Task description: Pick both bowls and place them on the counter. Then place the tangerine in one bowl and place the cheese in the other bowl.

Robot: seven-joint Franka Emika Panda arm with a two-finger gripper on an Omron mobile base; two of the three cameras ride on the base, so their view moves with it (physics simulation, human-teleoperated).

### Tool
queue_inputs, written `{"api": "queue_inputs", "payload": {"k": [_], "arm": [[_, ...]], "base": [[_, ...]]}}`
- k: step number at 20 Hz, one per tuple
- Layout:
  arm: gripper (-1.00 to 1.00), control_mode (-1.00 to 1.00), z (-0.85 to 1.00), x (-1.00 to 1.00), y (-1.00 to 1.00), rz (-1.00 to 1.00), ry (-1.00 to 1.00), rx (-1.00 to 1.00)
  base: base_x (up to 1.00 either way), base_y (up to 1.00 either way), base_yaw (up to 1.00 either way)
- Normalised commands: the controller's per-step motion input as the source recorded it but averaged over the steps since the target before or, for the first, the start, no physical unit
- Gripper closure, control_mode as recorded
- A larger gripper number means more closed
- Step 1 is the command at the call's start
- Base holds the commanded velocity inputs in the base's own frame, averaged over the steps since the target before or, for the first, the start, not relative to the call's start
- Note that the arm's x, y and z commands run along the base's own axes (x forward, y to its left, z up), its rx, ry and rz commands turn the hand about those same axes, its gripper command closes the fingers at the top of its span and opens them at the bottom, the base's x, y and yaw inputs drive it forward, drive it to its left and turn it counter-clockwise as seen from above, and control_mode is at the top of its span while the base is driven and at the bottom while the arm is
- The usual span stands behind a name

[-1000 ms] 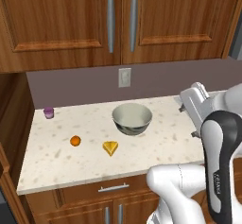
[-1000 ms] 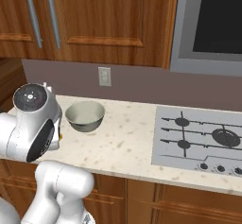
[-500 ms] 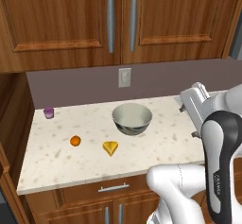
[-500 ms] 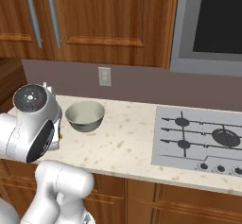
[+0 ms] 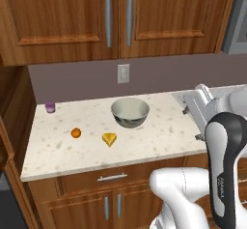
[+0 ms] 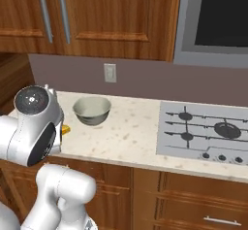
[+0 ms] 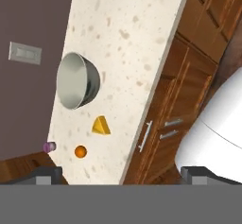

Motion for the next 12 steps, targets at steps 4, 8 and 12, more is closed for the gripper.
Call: {"api": "queue_inputs", "payload": {"k": [4,8,12], "arm": [[-1.00,1.00,0.00,0.00,0.00,0.00,0.00,0.00],[-1.00,1.00,0.00,0.00,0.00,0.00,0.00,0.00],[-1.00,1.00,0.00,0.00,0.00,0.00,0.00,0.00]], "base": [[-0.80,-0.07,-0.06],[-0.89,-0.05,-0.05],[-0.91,0.00,0.00]]}}
